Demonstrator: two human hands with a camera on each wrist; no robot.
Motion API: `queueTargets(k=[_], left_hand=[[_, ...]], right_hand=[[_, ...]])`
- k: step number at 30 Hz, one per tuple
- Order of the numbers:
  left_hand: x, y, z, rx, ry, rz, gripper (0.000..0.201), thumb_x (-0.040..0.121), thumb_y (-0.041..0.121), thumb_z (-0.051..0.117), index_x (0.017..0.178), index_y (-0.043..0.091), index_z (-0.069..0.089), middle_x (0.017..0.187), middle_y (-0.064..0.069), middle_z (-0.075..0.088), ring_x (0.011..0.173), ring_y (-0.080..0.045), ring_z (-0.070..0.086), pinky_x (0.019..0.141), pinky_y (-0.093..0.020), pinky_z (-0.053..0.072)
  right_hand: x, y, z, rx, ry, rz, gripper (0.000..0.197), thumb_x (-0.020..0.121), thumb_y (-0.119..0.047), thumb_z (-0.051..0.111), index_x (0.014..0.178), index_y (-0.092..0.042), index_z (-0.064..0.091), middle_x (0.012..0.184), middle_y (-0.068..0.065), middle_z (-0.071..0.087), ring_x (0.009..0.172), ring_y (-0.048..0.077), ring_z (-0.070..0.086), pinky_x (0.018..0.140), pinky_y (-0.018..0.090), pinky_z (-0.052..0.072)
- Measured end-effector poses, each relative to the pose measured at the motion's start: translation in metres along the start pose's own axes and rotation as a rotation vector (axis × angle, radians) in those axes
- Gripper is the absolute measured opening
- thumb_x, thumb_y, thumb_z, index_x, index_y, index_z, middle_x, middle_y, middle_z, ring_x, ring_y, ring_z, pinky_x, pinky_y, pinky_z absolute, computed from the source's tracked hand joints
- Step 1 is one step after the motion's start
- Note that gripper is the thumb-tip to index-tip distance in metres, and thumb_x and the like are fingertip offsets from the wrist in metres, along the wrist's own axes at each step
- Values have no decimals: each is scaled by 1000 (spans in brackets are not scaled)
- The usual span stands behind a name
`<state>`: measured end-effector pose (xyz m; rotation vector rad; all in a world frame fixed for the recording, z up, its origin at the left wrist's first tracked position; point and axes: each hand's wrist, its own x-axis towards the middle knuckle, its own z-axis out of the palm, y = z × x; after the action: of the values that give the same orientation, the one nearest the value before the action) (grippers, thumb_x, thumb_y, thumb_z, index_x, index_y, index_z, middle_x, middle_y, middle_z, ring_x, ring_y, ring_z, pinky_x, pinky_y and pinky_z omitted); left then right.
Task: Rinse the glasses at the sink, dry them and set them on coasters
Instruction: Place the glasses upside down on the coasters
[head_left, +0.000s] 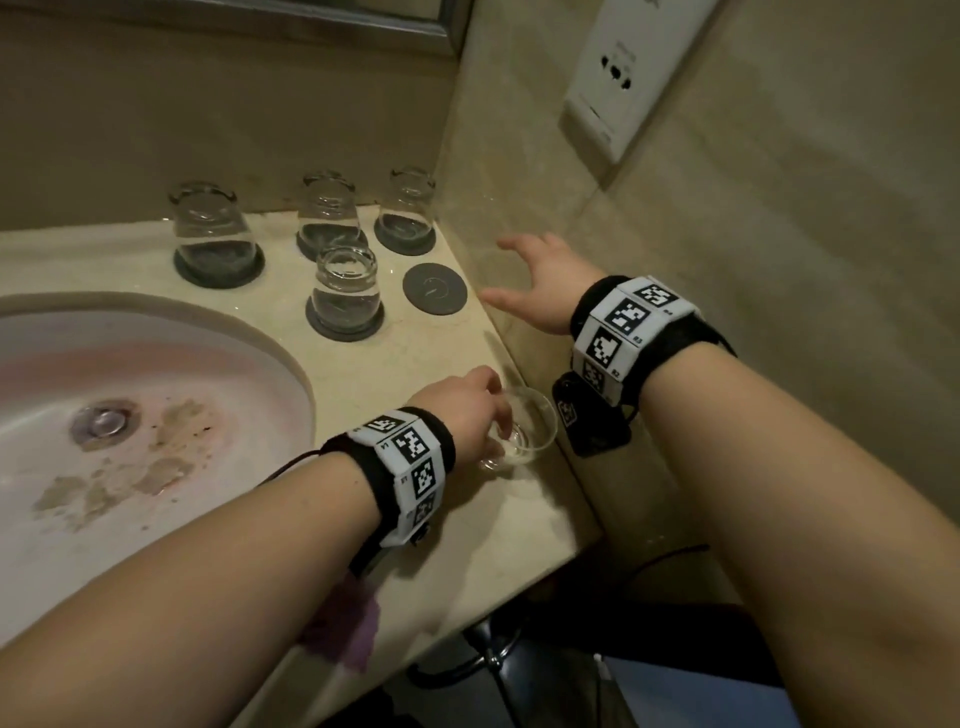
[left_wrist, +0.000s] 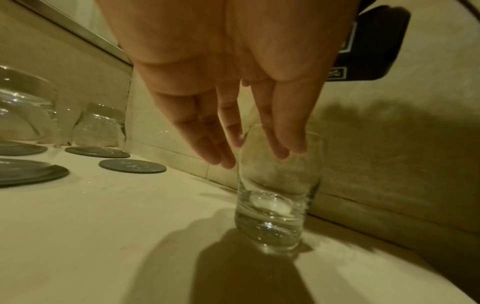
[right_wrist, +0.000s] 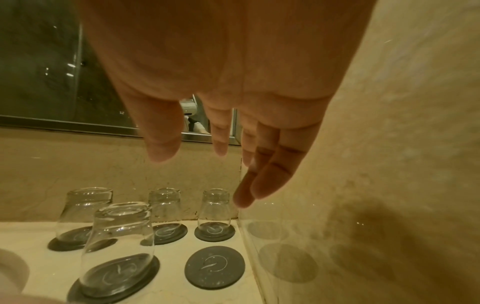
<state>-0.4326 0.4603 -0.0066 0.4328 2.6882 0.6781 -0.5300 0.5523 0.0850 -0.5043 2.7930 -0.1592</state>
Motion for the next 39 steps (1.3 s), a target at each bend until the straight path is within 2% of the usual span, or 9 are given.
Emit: queueTargets(k=[2,9,14,19,23,29,33,35,39], left_hand=[[3,1,2,1,25,-26,9,87,29,61,95,29,56,134,2,45,104,-18,53,79,-25,43],[4,-18,-15,-134,147,-181,19,82,39,67,93,24,67,115,1,52,101,-19,55,87,-26,38],[-8,-49,-28,-882,451,-400,15,80,27,72,73,20,62,77,-2,64,79,-19,61,84,-32,52],[-16,-53,-58,-1435,568,-360,8,89,10,60,81,9,58,83,-11,62,78,-19,63,73,-21,55],[-21,-52,-77,-1663,639,-285,8,93,6,53,86,2,55,92,-15,61,78,-19,64,61,-15,55],[-27,-59,-91,-1431,598,-309,17,93,11,56,109,9,53,102,-13,61,74,-17,68,73,-29,57],[-28,-66,-98,-1115,593,-291,8,93,9,54,99,11,58,97,-11,64,78,-15,66,88,-40,54],[-29,-70,-100,-1041,569,-269,8,93,10,54,95,8,61,91,-6,66,77,-13,66,86,-37,55],[-28,-81,-102,-924,558,-260,10,93,13,55,93,10,64,85,1,68,71,-6,65,77,-29,55]], right_hand=[[-2,3,-1,7,3,-11,68,90,-48,55,147,-25,27,152,7,25,132,24,40,106,37,37],[6,2,1,10,-29,-56,64,91,-50,52,144,-21,33,146,8,37,130,23,42,106,35,35],[12,-7,8,71,-80,-39,53,96,-52,39,128,-12,51,122,8,60,98,18,53,81,28,40],[16,-15,12,652,-262,51,51,90,-56,47,127,-20,48,118,6,56,97,23,59,82,43,57],[22,-18,2,1114,-298,27,37,88,-20,62,121,-23,47,116,5,58,90,25,63,76,39,57],[50,-28,-19,994,-119,41,47,79,-27,72,119,-14,50,92,2,63,62,13,55,50,20,39],[77,-28,-22,547,57,77,74,75,-39,75,135,-16,40,119,5,59,90,20,58,68,27,47],[89,-27,-14,261,71,57,81,73,-39,76,140,-15,37,135,7,49,110,26,56,88,32,47],[111,-26,7,16,45,20,76,69,-39,79,134,-19,45,133,10,50,117,28,52,95,37,46]])
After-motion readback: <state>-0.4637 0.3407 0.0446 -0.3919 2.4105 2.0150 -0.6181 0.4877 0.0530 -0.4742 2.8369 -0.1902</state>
